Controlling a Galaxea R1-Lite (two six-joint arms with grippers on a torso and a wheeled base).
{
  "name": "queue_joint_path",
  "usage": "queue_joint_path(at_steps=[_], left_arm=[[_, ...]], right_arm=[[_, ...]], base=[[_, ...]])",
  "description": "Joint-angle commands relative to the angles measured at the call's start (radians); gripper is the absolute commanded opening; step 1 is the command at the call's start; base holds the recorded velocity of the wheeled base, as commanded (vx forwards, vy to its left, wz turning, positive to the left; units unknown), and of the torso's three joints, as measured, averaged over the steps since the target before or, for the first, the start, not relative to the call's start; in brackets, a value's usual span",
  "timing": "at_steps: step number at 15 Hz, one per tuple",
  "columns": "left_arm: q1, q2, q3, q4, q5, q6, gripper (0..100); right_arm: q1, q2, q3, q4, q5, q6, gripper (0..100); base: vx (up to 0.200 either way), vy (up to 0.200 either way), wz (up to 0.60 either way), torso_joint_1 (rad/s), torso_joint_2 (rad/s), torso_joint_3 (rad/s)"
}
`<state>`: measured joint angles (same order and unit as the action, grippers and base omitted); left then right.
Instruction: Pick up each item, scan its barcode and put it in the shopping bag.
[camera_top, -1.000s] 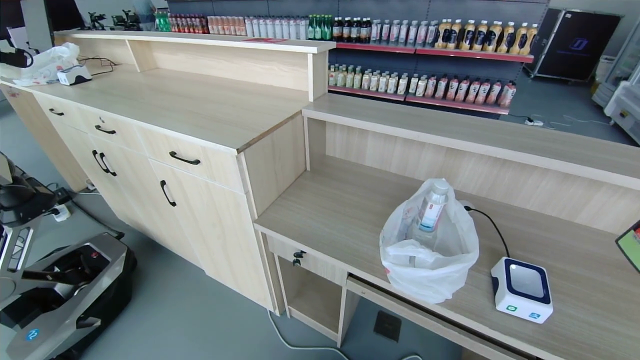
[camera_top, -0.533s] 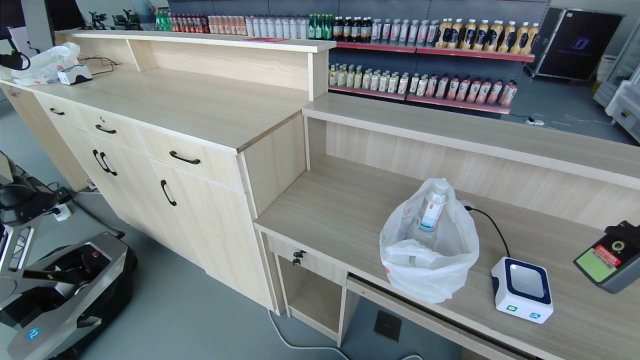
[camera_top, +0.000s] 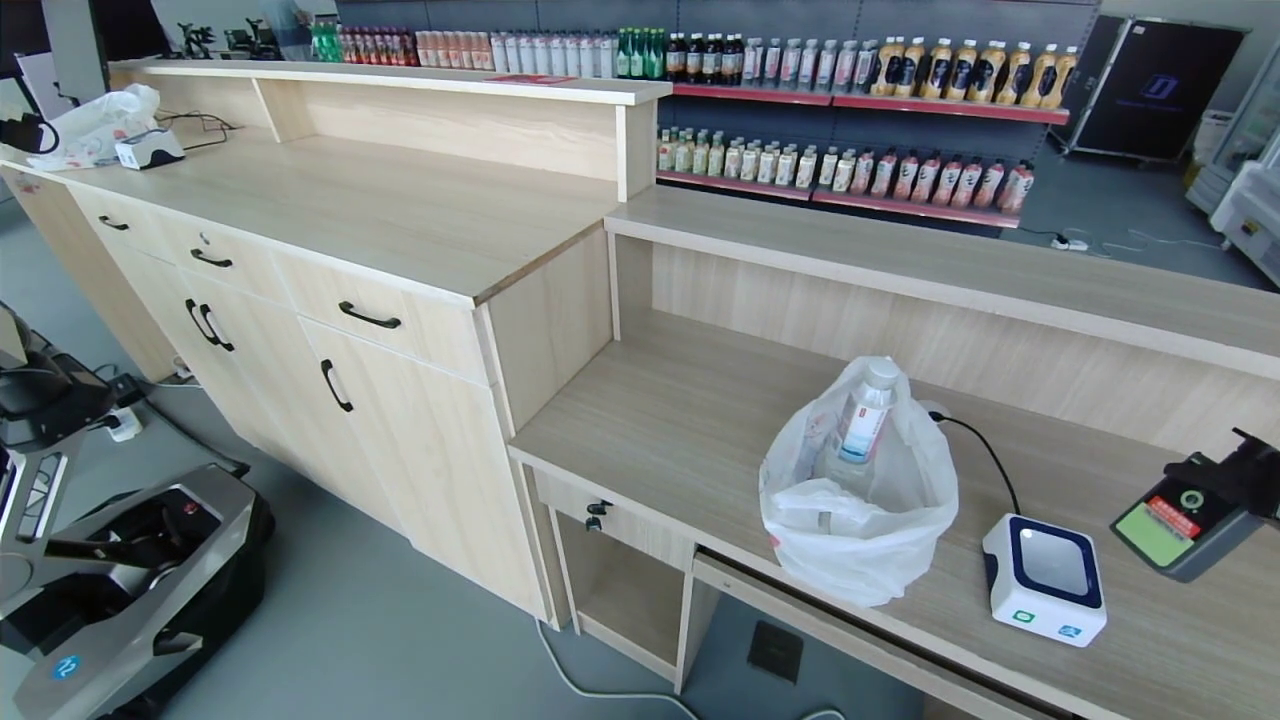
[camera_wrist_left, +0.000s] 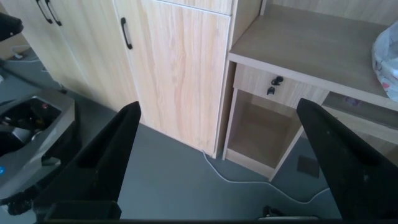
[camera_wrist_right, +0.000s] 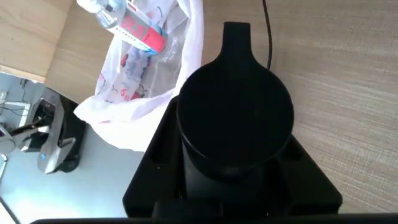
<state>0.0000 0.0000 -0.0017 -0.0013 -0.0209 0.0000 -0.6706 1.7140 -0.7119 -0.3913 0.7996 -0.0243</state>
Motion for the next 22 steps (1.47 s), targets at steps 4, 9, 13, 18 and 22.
queue_joint_path(at_steps=[4, 9, 13, 18, 22], left_arm=[[0.0, 0.002, 0.0, 0.0, 0.001, 0.0, 100], [0.0, 0.0, 0.0, 0.0, 0.001, 0.0, 100], [0.0, 0.0, 0.0, 0.0, 0.001, 0.0, 100], [0.0, 0.0, 0.0, 0.0, 0.001, 0.0, 100], [0.0, 0.0, 0.0, 0.0, 0.001, 0.0, 100]], right_arm=[[-0.027, 0.09, 0.003, -0.032, 0.052, -0.048, 0], [-0.027, 0.095, 0.026, -0.035, 0.061, -0.045, 0], [-0.023, 0.114, 0.026, -0.074, 0.061, -0.045, 0], [-0.02, 0.131, 0.034, -0.101, 0.061, -0.045, 0], [-0.02, 0.145, 0.026, -0.104, 0.061, -0.046, 0]], base=[[0.0, 0.0, 0.0, 0.0, 0.0, 0.0], [0.0, 0.0, 0.0, 0.0, 0.0, 0.0], [0.0, 0.0, 0.0, 0.0, 0.0, 0.0], [0.0, 0.0, 0.0, 0.0, 0.0, 0.0], [0.0, 0.0, 0.0, 0.0, 0.0, 0.0]])
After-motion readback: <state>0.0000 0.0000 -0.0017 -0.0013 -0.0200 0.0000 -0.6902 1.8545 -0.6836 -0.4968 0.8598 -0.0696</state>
